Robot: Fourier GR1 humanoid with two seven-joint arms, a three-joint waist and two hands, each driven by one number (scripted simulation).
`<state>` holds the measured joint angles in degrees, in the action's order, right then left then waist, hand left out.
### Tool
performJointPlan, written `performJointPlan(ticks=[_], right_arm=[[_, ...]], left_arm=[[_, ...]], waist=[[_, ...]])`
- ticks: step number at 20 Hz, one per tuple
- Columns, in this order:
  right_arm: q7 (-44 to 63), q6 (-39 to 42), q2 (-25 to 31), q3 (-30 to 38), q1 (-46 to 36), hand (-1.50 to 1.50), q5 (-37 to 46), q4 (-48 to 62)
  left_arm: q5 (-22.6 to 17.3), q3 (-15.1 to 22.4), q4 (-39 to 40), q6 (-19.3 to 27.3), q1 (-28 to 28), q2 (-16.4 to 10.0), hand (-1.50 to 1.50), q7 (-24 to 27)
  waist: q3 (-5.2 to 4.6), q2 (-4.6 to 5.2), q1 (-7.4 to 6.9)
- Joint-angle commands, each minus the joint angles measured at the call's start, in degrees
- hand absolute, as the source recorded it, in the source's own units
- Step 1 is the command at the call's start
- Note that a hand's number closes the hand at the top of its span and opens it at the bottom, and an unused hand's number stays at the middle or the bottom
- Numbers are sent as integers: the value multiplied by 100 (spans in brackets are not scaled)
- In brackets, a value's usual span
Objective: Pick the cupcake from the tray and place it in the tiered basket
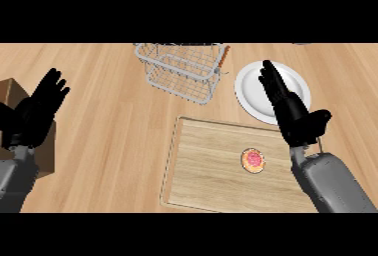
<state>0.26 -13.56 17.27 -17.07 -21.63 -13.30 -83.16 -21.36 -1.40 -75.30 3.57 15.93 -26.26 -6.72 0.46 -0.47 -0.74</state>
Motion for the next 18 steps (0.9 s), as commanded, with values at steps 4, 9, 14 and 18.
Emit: performJointPlan(ticks=[4, 9, 14, 18], right_arm=[[-1557, 246, 196, 84, 1343, 150, 116, -1503], [-2117, -1468, -389, 1549, 2096, -150, -2, -883], [-3873, -683, -300, 965, 3313, -150, 565, -1172], [-3210, -1129, 298, 299, 4330, -150, 1697, -2248]], left_arm=[[229, 501, -584, 13, -306, 334, 0, -224], [100, 793, -406, -91, -477, 774, 0, -207], [582, 1385, -810, 186, -675, 1260, 0, -153], [457, 1214, -875, 67, -529, 1047, 0, -414]], waist=[[-34, -24, 255], [-17, 24, 594], [-43, 29, 159], [-59, 9, 217]])
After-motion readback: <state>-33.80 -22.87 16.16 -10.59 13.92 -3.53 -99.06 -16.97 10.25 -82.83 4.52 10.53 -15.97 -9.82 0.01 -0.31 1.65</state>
